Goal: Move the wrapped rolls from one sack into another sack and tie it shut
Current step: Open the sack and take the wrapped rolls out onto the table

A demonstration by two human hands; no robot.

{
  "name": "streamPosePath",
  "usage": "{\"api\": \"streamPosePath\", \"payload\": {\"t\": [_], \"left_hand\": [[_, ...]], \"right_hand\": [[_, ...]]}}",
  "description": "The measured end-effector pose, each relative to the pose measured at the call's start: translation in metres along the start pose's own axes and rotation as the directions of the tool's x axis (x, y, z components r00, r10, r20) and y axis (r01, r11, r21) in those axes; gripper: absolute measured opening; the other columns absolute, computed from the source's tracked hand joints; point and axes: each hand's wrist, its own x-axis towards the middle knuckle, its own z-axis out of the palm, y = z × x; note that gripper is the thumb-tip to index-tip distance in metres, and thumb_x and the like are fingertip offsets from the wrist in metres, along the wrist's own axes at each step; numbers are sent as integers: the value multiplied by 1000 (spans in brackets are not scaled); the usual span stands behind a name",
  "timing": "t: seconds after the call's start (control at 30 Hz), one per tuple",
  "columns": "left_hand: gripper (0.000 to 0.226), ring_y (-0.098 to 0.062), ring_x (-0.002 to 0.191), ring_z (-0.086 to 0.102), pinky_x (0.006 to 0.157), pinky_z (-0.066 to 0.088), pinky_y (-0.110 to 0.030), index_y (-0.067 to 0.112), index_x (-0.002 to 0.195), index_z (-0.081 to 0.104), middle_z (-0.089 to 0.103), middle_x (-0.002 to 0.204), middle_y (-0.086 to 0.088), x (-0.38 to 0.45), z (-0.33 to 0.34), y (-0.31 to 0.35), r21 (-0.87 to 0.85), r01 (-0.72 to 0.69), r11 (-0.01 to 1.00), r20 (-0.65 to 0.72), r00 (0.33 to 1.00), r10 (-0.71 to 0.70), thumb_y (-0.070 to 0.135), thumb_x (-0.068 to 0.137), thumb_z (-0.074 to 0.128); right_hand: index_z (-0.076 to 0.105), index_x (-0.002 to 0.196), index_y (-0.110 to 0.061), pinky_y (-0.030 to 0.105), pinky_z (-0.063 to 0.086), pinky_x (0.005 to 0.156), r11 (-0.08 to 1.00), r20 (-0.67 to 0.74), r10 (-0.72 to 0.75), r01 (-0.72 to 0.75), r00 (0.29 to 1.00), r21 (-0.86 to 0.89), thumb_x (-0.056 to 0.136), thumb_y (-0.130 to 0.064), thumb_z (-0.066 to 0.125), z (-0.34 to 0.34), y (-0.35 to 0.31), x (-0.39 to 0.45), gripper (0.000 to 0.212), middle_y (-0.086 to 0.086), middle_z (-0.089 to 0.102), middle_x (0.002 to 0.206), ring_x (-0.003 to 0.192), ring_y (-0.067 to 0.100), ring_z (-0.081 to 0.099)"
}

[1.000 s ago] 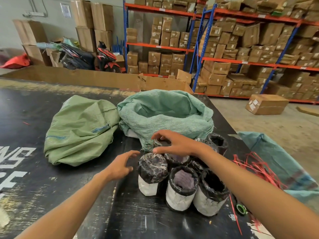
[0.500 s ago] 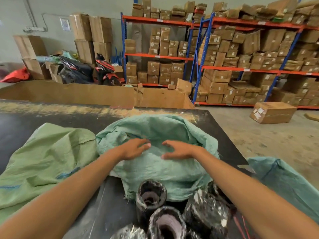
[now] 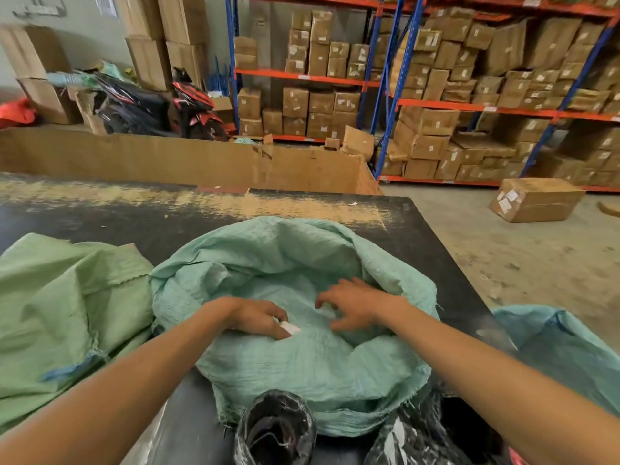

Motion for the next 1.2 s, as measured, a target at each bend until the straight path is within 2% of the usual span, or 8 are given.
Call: {"api": "streamPosePath", "payload": {"t": [0.2,0.33,0.53,0.67,0.77,0.93,1.07,1.2], "left_hand": [[21,-13,94,54,80,42,-33,32,95,54,54,98,11,-2,3,2,-88,-104,991,-169,982,89,51,86,57],[25,-18,98,51,88,43,-35,38,85,48,48,107,3,2,7,-2,-47,-122,991,-326,940,100,60,81,59],[39,-19,105,48,83,40,-30,21,100,57,46,114,-2,4,12,-6,-177,-189,966,-465,881,87,53,83,70],[40,-14,98,47,76,39,-19,20,97,57,45,108,1,3,16,-12,-179,-237,955,-545,832,104,47,77,78],[40,-12,98,47,74,35,-9,21,94,55,42,116,0,5,22,-15,-179,-278,944,-618,778,112,43,74,82],[45,-17,100,47,73,39,-10,14,94,54,37,120,-2,17,33,-11,-209,-349,913,-762,644,71,34,71,87],[43,-16,90,52,72,41,-22,20,76,51,52,103,1,17,28,-9,-417,-449,790,-788,612,-68,32,61,90],[42,-13,61,47,54,40,-23,7,78,48,52,66,1,2,22,-2,-541,-650,534,-805,585,-104,13,68,88]], "right_hand": [[60,123,-12,35,48,76,963,66,201,-185,977,-194,98,-18,44,10,24,1,30,12,65,116,96,30,63],[63,118,-7,37,49,92,894,10,327,-306,945,-327,93,-17,59,19,37,0,28,12,65,120,106,29,63],[46,140,-14,40,36,108,798,298,542,-370,786,-475,99,-31,52,2,21,8,45,11,46,142,133,29,44],[42,140,-20,41,29,113,780,428,614,-427,664,-457,102,-34,46,13,19,17,41,12,49,115,132,28,39],[42,145,-13,43,32,113,762,294,608,-439,737,-476,99,-34,50,19,24,24,51,13,42,148,138,31,38],[64,110,-9,34,48,91,888,-110,387,-402,916,-223,99,-7,49,6,19,22,18,12,66,121,110,27,64],[65,117,-9,29,46,94,950,-394,302,-240,868,199,95,-2,49,-9,24,14,29,12,67,120,108,27,63],[62,121,-10,23,42,83,791,-402,411,-100,818,604,93,0,49,-21,31,11,32,10,65,117,100,19,58]]}}
